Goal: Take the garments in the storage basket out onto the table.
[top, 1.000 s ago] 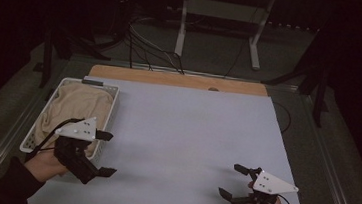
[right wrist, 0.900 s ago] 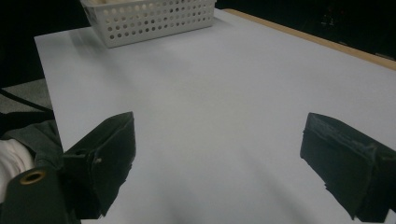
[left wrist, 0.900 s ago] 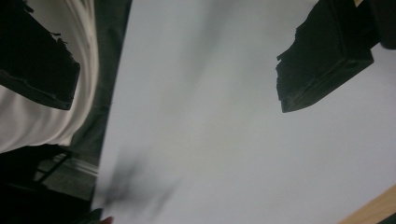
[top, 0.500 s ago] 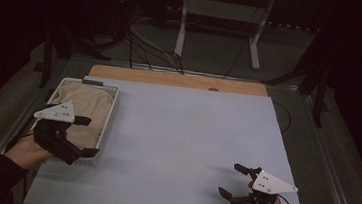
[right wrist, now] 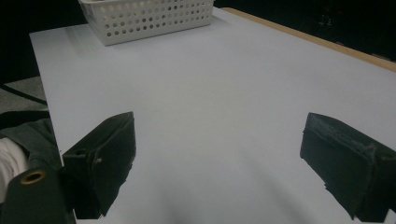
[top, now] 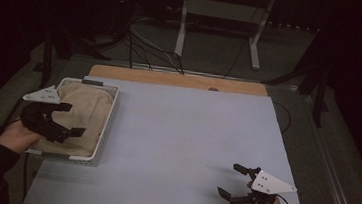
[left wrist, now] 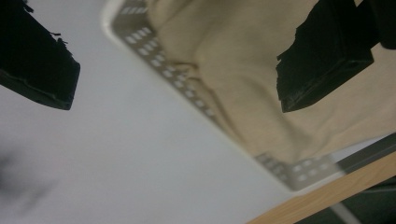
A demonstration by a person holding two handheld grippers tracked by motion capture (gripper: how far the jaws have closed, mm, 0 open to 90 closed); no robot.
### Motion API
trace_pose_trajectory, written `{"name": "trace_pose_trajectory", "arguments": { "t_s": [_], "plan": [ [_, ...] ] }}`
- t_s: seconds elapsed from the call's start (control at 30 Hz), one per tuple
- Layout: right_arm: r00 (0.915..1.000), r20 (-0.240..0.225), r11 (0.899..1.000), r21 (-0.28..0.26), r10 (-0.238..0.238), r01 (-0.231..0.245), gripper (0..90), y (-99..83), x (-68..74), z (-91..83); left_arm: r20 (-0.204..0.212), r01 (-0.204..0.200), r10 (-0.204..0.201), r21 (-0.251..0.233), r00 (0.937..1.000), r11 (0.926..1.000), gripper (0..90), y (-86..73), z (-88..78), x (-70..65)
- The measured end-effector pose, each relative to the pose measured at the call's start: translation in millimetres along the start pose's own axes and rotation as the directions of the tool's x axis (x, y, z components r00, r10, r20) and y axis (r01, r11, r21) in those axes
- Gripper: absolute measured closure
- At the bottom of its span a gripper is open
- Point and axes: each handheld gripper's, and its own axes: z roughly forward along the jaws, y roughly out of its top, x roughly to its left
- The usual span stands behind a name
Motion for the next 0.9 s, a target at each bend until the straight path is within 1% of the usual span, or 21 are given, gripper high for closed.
{"name": "trace_pose_trajectory", "arguments": {
  "t_s": [0.13,0.17,0.23,0.27,0.3,0.33,0.37,0.4,0.43,0.53,0.6,0.63,0.67,0.73,0.77,0.8,0.83,0.87,0.9],
  "plan": [
    [1.0000,0.000,1.000,0.001,0.002,-0.002,10.7,-0.2,0.0,0.1,-0.043,0.045,-0.045,0.006,0.9981,0.9990,0.1,-5.7,0.6,18.5],
    [1.0000,-0.002,1.000,0.002,0.000,0.000,10.7,-0.3,0.0,0.3,-0.058,0.055,-0.054,0.010,0.9968,0.9984,0.1,-7.2,1.5,22.1],
    [1.0000,-0.004,1.000,0.006,-0.004,0.004,10.7,-0.5,0.4,1.1,-0.067,0.078,-0.077,0.010,0.9948,0.9969,0.1,-10.3,4.0,30.0],
    [1.0000,-0.007,1.000,0.005,-0.003,0.003,10.7,-0.5,0.3,1.4,-0.084,0.084,-0.082,0.017,0.9931,0.9963,0.1,-11.6,6.0,33.3],
    [1.0000,-0.007,1.000,0.006,-0.003,0.003,10.7,-0.6,0.4,1.7,-0.089,0.090,-0.088,0.018,0.9922,0.9958,0.1,-13.0,7.9,36.9],
    [1.0000,-0.007,1.000,0.005,-0.004,0.004,10.7,-0.6,0.4,1.8,-0.091,0.105,-0.103,0.019,0.9905,0.9943,0.1,-14.4,10.3,40.4],
    [1.0000,-0.008,1.000,0.003,0.000,0.001,10.7,-0.6,0.2,1.7,-0.102,0.111,-0.107,0.027,0.9890,0.9935,0.1,-16.1,14.0,44.0],
    [1.0000,-0.006,1.000,0.004,-0.001,0.001,10.8,-0.6,0.1,1.5,-0.102,0.119,-0.114,0.035,0.9882,0.9923,0.1,-17.3,16.5,45.8],
    [1.0000,-0.005,1.000,0.005,-0.002,0.002,10.7,-0.6,0.0,1.3,-0.105,0.128,-0.123,0.047,0.9869,0.9906,0.1,-18.8,20.4,48.3],
    [1.0000,-0.007,1.000,0.006,-0.001,0.001,10.7,-0.9,0.0,1.2,-0.116,0.162,-0.151,0.094,0.9817,0.9823,0.1,-24.4,33.3,55.2],
    [0.9999,-0.012,1.000,0.010,-0.005,0.005,10.8,-1.1,0.7,1.7,-0.144,0.174,-0.158,0.106,0.9768,0.9790,0.1,-27.8,39.7,59.3],
    [0.9999,-0.013,1.000,0.014,-0.008,0.008,10.7,-1.2,1.0,2.1,-0.144,0.182,-0.166,0.106,0.9755,0.9775,0.1,-29.4,42.2,61.6],
    [0.9998,-0.015,1.000,0.016,-0.009,0.009,10.8,-1.4,1.2,2.4,-0.154,0.192,-0.174,0.112,0.9726,0.9749,0.1,-30.9,44.8,63.7],
    [0.9998,-0.016,1.000,0.018,-0.010,0.010,10.7,-1.5,1.5,2.8,-0.161,0.214,-0.193,0.126,0.9679,0.9686,0.0,-34.0,50.8,67.6],
    [0.9998,-0.017,1.000,0.019,-0.011,0.012,10.8,-1.5,1.6,2.8,-0.177,0.217,-0.191,0.141,0.9655,0.9660,0.0,-35.1,54.0,68.8],
    [0.9997,-0.020,1.000,0.019,-0.011,0.011,10.7,-1.6,1.6,2.8,-0.172,0.219,-0.193,0.148,0.9661,0.9644,0.0,-36.5,56.8,70.0],
    [0.9998,-0.020,1.000,0.021,-0.009,0.010,10.7,-1.7,1.7,2.8,-0.179,0.228,-0.200,0.151,0.9633,0.9620,0.0,-37.7,59.8,70.7],
    [0.9997,-0.021,1.000,0.022,-0.010,0.010,10.8,-1.7,1.8,2.8,-0.196,0.226,-0.194,0.160,0.9613,0.9609,0.0,-38.5,62.8,71.0],
    [0.9997,-0.024,1.000,0.022,-0.010,0.010,10.7,-1.8,1.9,2.8,-0.192,0.232,-0.200,0.160,0.9608,0.9595,0.0,-39.4,65.0,71.7]
  ]
}}
